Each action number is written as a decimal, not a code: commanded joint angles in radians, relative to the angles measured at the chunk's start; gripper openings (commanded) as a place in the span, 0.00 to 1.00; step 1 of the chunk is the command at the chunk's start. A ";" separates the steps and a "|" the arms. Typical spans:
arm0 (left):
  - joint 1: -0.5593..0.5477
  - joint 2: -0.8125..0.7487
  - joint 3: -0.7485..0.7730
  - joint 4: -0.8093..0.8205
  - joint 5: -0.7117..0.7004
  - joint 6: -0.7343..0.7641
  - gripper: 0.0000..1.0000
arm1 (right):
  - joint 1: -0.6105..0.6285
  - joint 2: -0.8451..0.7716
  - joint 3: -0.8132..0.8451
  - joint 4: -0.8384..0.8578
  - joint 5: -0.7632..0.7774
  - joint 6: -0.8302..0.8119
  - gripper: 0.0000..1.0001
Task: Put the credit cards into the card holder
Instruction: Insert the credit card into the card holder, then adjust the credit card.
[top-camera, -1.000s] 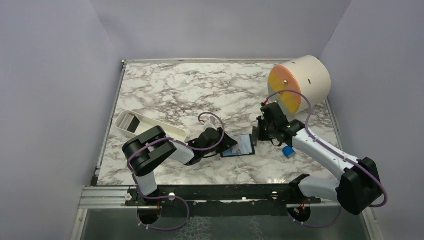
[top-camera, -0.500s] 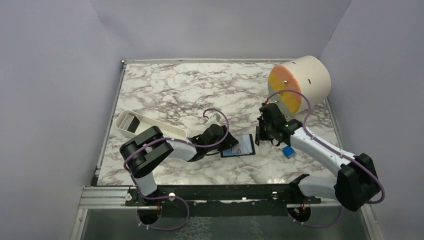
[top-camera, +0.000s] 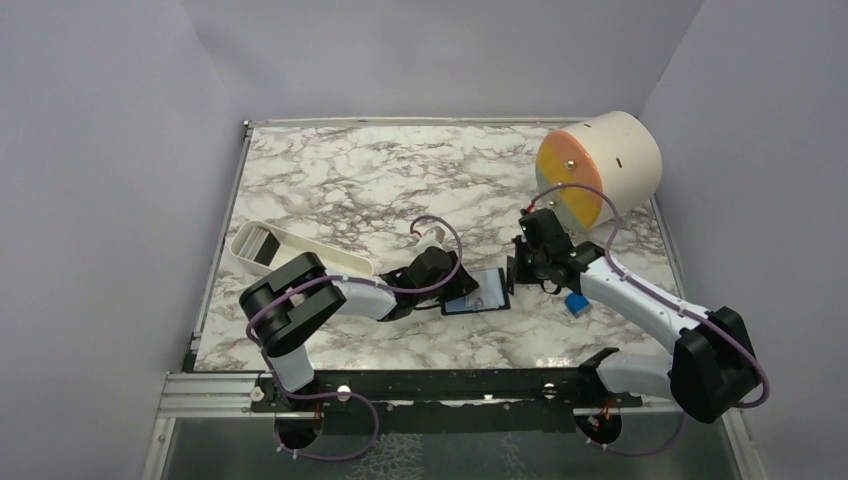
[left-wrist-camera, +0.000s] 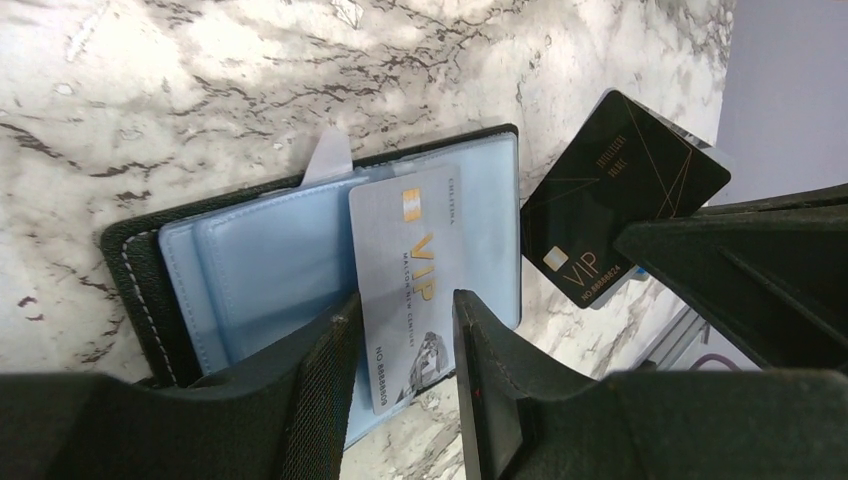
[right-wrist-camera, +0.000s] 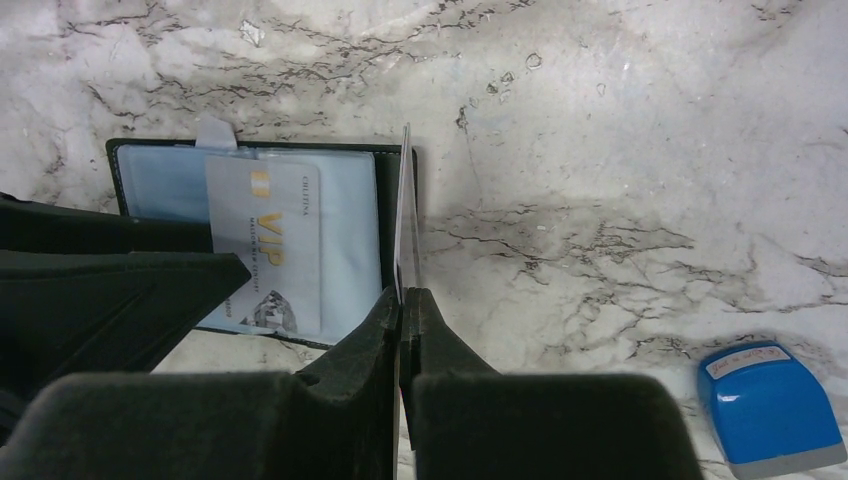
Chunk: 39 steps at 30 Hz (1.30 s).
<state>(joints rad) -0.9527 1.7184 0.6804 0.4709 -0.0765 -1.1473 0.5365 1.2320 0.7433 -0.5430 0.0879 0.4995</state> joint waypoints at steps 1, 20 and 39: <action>-0.020 0.013 0.030 -0.061 -0.003 0.013 0.41 | 0.002 -0.026 -0.031 0.040 -0.069 0.030 0.01; -0.041 -0.011 0.062 -0.127 -0.025 0.068 0.41 | 0.002 -0.101 -0.037 -0.008 0.027 0.050 0.01; 0.005 -0.326 0.078 -0.272 0.108 0.308 0.54 | 0.001 -0.255 0.070 0.070 -0.326 -0.074 0.01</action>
<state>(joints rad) -0.9775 1.4761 0.7826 0.1787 -0.1001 -0.9455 0.5365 1.0328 0.7990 -0.5564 -0.0410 0.4606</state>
